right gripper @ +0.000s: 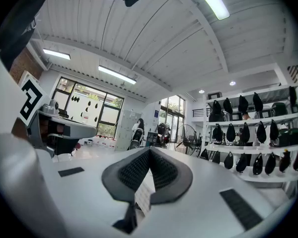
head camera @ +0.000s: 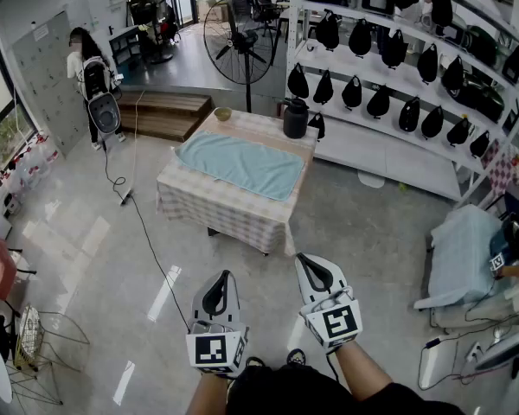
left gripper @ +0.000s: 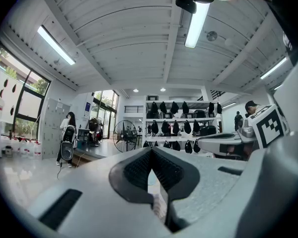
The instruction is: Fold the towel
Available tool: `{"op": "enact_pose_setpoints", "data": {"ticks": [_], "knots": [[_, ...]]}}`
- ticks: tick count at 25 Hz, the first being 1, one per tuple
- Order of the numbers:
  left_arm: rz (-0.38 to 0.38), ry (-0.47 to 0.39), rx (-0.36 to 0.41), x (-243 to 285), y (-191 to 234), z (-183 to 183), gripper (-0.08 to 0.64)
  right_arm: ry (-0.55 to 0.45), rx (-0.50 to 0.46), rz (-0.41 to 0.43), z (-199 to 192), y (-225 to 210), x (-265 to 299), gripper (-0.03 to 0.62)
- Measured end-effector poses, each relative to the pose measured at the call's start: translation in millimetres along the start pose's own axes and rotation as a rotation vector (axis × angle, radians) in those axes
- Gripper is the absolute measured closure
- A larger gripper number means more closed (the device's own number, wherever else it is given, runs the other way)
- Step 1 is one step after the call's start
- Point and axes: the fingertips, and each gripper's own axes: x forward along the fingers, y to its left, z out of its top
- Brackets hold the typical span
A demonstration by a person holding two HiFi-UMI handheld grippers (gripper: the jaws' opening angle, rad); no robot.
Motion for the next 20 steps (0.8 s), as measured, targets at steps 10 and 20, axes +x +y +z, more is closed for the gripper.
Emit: {"op": "enact_pose_setpoints", "data": {"ticks": [10,20], "knots": [[-0.064,0.013,-0.046,-3.1,17.9,-12.6,0.555,0.009,0.004,-0.022,1.0,19.2,7.8,0.589],[-0.128,0.023,-0.070,15.5,35.4,-25.6,0.331,0.073,0.035,-0.014,-15.6,22.1,32.9,0.377]]}}
